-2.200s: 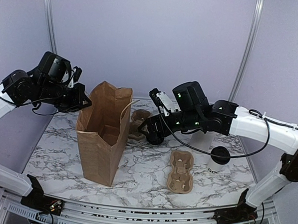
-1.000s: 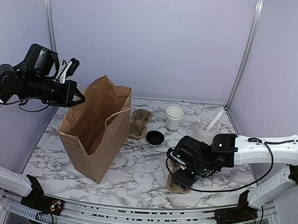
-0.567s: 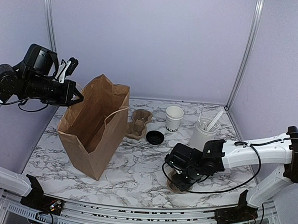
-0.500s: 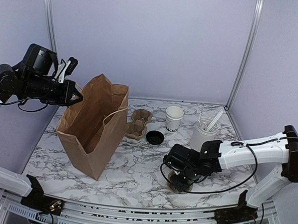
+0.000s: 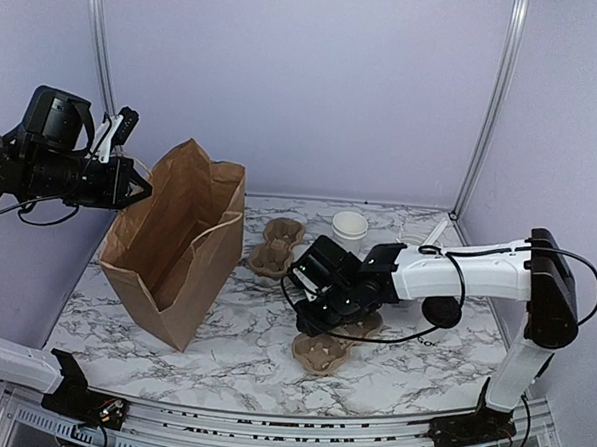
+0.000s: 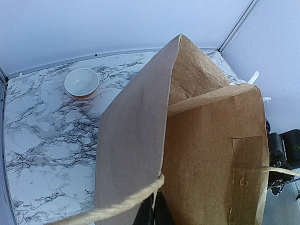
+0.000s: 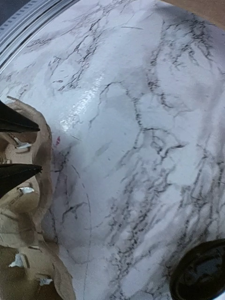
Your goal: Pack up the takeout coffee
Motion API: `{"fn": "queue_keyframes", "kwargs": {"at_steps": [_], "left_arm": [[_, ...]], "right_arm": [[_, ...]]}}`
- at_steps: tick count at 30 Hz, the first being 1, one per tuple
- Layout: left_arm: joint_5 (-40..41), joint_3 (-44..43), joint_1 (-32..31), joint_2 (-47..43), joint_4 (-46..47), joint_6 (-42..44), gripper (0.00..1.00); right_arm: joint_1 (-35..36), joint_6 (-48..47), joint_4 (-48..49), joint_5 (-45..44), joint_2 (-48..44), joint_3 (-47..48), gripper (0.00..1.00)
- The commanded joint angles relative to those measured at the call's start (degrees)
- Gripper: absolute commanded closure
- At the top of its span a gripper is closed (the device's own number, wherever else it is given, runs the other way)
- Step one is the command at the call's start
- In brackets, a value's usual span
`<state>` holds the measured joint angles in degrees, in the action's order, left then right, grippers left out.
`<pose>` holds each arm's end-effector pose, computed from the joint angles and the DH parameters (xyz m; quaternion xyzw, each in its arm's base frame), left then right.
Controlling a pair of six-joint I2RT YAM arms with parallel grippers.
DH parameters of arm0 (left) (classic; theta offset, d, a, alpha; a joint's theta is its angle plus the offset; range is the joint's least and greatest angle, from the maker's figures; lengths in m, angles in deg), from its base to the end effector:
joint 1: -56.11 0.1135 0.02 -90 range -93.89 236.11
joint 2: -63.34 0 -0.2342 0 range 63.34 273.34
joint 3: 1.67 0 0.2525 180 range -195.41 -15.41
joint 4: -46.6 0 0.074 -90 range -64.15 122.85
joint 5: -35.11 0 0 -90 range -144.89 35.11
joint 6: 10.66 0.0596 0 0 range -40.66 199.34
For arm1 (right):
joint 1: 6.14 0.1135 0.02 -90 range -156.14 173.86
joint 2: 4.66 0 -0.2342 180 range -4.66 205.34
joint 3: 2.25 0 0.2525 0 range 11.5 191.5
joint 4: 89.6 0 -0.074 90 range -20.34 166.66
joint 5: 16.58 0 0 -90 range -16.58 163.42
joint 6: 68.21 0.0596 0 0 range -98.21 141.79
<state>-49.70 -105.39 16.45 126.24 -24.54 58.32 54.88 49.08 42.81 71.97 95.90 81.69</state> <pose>0.1724 -0.1359 0.4197 0.1181 0.8587 -0.2172 0.4488 0.1772 0.3168 0.1512 -0.2801 0.9336 0.1466 0.1687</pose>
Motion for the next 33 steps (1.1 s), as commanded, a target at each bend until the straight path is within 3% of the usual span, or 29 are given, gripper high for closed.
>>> {"fn": "queue_keyframes", "kwargs": {"at_steps": [1,4,10,15,24,33], "left_arm": [[0.64,-0.42,0.28,-0.75,-0.93,0.79,1.00],[0.33,-0.17,0.29,-0.67,-1.20,1.06,1.00],[-0.43,0.20,0.29,-0.44,-2.32,1.92,1.00],[-1.37,-0.68,0.33,0.73,-3.90,3.02,1.00],[-4.33,-2.02,0.33,2.51,-5.92,4.24,1.00],[-7.13,-2.15,0.29,4.72,-6.68,5.28,1.00]], "right_arm": [[-1.16,-2.55,-0.28,0.80,-1.05,4.47,0.73],[-0.97,-3.19,-2.89,-0.30,-3.32,3.93,0.67],[-2.52,-6.11,-4.99,-3.69,-10.93,-3.60,0.45],[-3.75,-10.90,-3.73,-2.37,-11.40,-7.60,0.28],[-4.57,-14.12,-1.55,-3.57,-7.01,-7.85,0.18],[-5.67,-14.37,1.98,-2.17,-4.51,-10.20,0.23]]}}
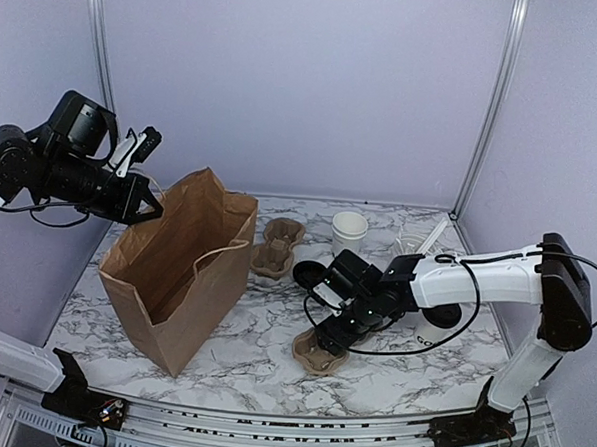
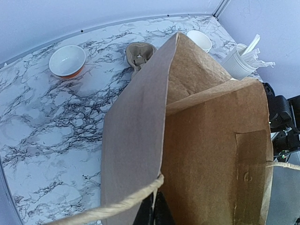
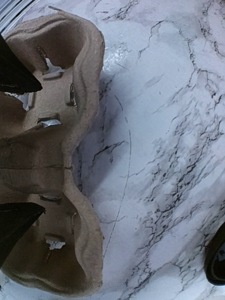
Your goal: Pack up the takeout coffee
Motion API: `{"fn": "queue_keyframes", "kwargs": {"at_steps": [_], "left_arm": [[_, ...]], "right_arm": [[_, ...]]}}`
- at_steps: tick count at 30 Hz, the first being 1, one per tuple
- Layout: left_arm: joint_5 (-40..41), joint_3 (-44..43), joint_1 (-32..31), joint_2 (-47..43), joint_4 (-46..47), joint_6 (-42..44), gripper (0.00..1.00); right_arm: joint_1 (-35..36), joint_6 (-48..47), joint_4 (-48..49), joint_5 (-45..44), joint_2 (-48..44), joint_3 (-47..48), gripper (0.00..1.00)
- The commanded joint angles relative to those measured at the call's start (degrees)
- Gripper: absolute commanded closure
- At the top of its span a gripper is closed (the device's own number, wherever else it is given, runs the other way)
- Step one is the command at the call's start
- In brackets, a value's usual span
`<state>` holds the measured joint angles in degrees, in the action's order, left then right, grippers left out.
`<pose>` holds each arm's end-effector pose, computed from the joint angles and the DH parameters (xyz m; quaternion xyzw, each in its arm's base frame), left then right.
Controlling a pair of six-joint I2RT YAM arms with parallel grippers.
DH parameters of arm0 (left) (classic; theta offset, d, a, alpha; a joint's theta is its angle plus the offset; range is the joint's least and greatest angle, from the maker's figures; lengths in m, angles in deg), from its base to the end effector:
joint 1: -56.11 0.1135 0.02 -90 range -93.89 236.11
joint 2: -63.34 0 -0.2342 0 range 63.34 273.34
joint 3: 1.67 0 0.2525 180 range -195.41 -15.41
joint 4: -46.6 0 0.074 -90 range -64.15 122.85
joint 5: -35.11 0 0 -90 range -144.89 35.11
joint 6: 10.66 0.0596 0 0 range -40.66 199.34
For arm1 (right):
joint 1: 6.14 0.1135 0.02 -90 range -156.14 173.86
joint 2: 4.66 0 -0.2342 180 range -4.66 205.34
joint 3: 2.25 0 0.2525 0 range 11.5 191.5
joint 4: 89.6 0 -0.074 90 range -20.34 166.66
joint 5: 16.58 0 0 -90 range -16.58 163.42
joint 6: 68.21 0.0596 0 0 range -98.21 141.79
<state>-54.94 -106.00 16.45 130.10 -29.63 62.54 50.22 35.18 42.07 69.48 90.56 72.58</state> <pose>0.1786 -0.1481 0.3992 0.1788 0.8834 -0.2052 0.3815 0.1842 0.2695 0.1344 -0.3538 0.9163 0.0778 0.1707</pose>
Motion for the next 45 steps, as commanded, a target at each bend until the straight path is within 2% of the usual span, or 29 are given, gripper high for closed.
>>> {"fn": "queue_keyframes", "kwargs": {"at_steps": [1,14,18,23,34,41,45], "left_arm": [[-2.14,-1.64,0.28,1.17,-1.52,1.06,1.00],[-1.84,-3.56,-0.23,3.80,-1.59,1.07,1.00],[-1.20,-4.25,-0.97,4.33,-1.74,1.04,1.00],[0.33,-5.09,-2.09,5.12,-2.39,0.83,1.00],[2.86,-5.82,-3.47,5.82,-3.68,0.32,1.00],[3.26,-6.09,-3.85,6.12,-3.79,0.32,1.00],[3.50,-6.10,-3.85,6.10,-3.73,0.28,1.00]], "right_arm": [[-1.08,-0.41,3.15,0.60,1.03,-1.32,0.24],[-1.16,0.71,5.34,2.71,2.36,-2.24,0.41],[-1.16,0.68,5.08,2.71,1.25,-1.96,0.49],[-1.12,0.90,4.88,2.71,-1.08,-1.66,0.54],[-1.16,1.56,4.11,2.60,-8.50,-0.19,0.55],[-1.18,1.87,1.14,1.47,-6.77,0.34,0.46],[-1.12,1.67,1.19,2.35,-4.29,0.01,0.37]]}}
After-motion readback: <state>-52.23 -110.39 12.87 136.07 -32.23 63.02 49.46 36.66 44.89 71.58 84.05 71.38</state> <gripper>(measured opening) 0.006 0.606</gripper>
